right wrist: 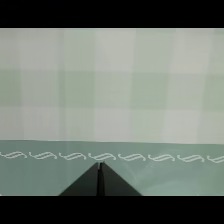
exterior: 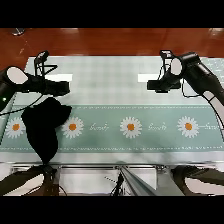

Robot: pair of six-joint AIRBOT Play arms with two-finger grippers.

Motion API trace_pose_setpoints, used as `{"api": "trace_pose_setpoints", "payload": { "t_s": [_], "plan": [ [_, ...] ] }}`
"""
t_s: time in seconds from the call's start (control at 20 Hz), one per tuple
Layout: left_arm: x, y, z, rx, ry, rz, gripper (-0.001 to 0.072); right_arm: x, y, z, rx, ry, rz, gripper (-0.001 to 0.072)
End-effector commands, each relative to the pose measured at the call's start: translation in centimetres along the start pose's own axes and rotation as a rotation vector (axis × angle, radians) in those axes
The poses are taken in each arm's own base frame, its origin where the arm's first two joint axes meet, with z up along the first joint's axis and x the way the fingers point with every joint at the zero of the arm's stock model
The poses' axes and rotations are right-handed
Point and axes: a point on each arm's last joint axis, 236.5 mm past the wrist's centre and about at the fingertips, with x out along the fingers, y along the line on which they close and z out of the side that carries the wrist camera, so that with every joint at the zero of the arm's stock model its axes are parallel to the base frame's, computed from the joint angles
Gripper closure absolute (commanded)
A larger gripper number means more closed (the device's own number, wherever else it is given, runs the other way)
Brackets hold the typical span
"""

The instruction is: Fold the shirts.

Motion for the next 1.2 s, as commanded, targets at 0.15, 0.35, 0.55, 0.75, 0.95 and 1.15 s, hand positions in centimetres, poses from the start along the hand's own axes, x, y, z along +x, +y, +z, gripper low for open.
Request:
{"api": "trace_pose_setpoints", "payload": {
  "t_s": [0.15, 0.35, 0.55, 0.75, 0.95, 1.15],
  "plan": [
    [0.0, 0.0, 0.0, 0.000, 0.001, 0.000, 0.0680, 0.0, 0.0, 0.0, 0.001, 0.001, 0.000, 0.0689],
    [0.0, 0.0, 0.0, 0.000, 0.001, 0.000, 0.0681, 0.0, 0.0, 0.0, 0.001, 0.001, 0.000, 0.0689],
    [0.0, 0.0, 0.0, 0.000, 0.001, 0.000, 0.0680, 0.0, 0.0, 0.0, 0.001, 0.000, 0.000, 0.0689],
    [0.1, 0.0, 0.8, -0.003, -0.036, 0.001, 0.0680, 0.0, 0.2, 0.8, 0.001, -0.034, 0.010, 0.0689],
    [0.4, 0.1, 2.4, -0.013, -0.096, 0.000, 0.0662, -0.2, 0.8, 2.7, -0.001, -0.115, 0.033, 0.0688],
    [-0.3, 1.4, 2.7, 0.009, -0.093, 0.040, 0.0004, -0.1, -2.0, 1.6, -0.081, -0.063, -0.085, 0.0085]
  ]
}}
